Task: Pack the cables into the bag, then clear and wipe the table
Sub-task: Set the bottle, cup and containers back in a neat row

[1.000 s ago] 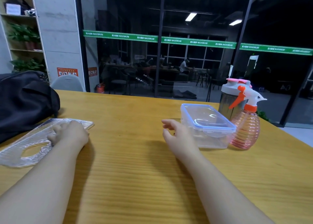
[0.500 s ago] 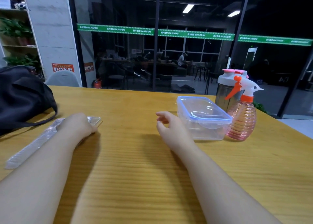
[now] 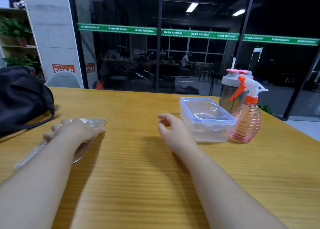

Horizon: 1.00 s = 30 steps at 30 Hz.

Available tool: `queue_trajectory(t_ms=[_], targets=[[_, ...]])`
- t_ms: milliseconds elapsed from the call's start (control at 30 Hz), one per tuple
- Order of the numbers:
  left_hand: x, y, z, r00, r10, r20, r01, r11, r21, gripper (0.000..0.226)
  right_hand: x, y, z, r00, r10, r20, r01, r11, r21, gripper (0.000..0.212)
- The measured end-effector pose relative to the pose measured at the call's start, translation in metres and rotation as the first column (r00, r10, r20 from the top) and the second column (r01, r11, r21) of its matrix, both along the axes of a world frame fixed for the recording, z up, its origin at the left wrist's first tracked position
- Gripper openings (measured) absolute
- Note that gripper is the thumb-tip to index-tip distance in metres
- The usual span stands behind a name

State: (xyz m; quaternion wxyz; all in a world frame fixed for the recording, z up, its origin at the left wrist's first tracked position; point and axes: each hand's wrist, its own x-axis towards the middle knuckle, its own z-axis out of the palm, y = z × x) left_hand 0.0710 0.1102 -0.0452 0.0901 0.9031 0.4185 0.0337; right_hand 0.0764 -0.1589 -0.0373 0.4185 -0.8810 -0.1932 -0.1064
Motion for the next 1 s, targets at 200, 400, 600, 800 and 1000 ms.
queue_trajectory(t_ms=[200, 400, 600, 800, 1000], targets=[[0.004, -0.008, 0.002, 0.960, -0.239, 0.148, 0.245, 0.969, -0.021, 0.090, -0.001, 0.001, 0.001, 1.000, 0.000, -0.005, 0.000, 1.000, -0.021, 0.036], [0.003, 0.001, 0.001, 0.981, -0.159, 0.110, 0.168, 0.982, -0.087, 0.082, -0.006, 0.004, 0.001, 1.000, 0.015, -0.012, -0.015, 0.999, -0.047, 0.034], [0.006, -0.015, 0.001, 0.952, -0.228, 0.202, 0.244, 0.968, -0.057, 0.056, -0.012, 0.013, 0.000, 0.992, 0.103, -0.069, -0.115, 0.974, -0.194, 0.039], [0.004, -0.040, 0.005, 0.869, -0.301, 0.393, 0.407, 0.886, -0.222, 0.050, -0.009, 0.015, -0.005, 0.983, 0.079, -0.167, -0.126, 0.947, -0.296, 0.050], [0.009, -0.070, -0.001, 0.723, -0.270, 0.636, 0.652, 0.570, -0.500, 0.056, -0.003, 0.011, -0.006, 0.981, -0.072, -0.182, 0.008, 0.944, -0.330, 0.052]])
